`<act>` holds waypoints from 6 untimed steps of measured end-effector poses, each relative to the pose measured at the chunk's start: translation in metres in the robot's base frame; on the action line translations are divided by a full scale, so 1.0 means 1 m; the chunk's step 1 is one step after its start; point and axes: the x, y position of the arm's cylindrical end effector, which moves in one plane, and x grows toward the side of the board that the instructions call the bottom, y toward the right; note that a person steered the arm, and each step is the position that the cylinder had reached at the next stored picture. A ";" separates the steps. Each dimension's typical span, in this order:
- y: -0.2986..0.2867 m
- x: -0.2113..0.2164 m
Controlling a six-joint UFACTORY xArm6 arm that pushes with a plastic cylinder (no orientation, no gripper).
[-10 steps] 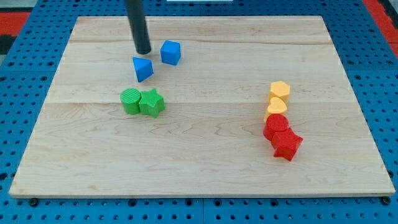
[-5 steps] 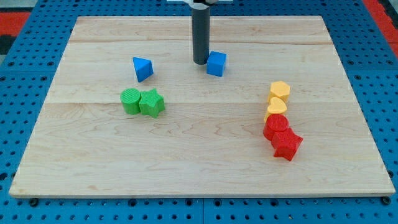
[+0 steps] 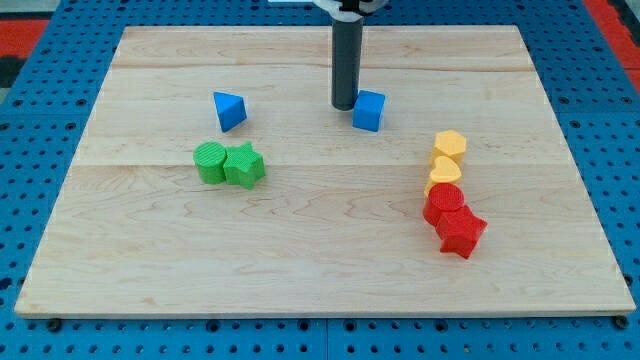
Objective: Separate blue cube from blue triangle
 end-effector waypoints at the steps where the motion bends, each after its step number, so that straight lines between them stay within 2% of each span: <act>1: 0.017 0.011; 3: 0.044 0.021; 6: 0.033 0.041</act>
